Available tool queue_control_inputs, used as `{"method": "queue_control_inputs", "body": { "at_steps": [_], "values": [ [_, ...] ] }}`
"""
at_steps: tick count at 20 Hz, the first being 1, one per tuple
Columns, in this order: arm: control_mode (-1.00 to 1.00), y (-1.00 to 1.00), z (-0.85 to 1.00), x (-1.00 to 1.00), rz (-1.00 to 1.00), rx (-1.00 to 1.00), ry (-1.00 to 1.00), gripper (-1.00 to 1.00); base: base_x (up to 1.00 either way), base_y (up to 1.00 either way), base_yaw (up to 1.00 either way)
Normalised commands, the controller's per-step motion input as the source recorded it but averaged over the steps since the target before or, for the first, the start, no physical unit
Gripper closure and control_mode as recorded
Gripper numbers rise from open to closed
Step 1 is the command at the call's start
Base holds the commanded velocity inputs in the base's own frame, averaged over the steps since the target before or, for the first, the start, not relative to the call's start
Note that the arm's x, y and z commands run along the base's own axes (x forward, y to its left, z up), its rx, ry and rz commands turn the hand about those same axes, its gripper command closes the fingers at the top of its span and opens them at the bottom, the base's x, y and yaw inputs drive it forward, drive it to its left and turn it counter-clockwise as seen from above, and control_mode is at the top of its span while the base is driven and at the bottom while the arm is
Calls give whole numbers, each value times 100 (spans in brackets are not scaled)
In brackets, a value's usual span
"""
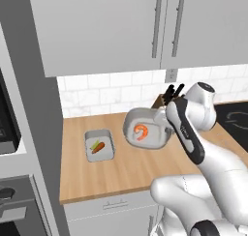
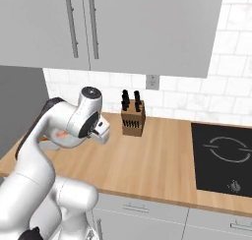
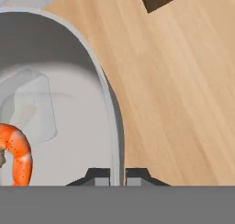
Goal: Take the meat container that has the shrimp and place it on the second highest rack of the freezer. Then take the vegetable container that has the lemon wedge and carrot and place it on the highest rack of the freezer.
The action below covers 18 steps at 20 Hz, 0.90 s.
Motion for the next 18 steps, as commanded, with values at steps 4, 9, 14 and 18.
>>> {"method": "queue_control_inputs", "body": {
  "at_steps": [4, 9, 14, 18],
  "values": [
    [-100, 10, 51, -33, -29, 0, 0, 100, 0, 0, 0],
    [-100, 3, -1, -52, -5, 1, -2, 100, 0, 0, 0],
    [100, 2, 0, -30, 0, 4, 0, 100, -18, 0, -1],
    [100, 0, 0, 0, 0, 0, 0, 100, -97, 33, -1]
  ]
}}
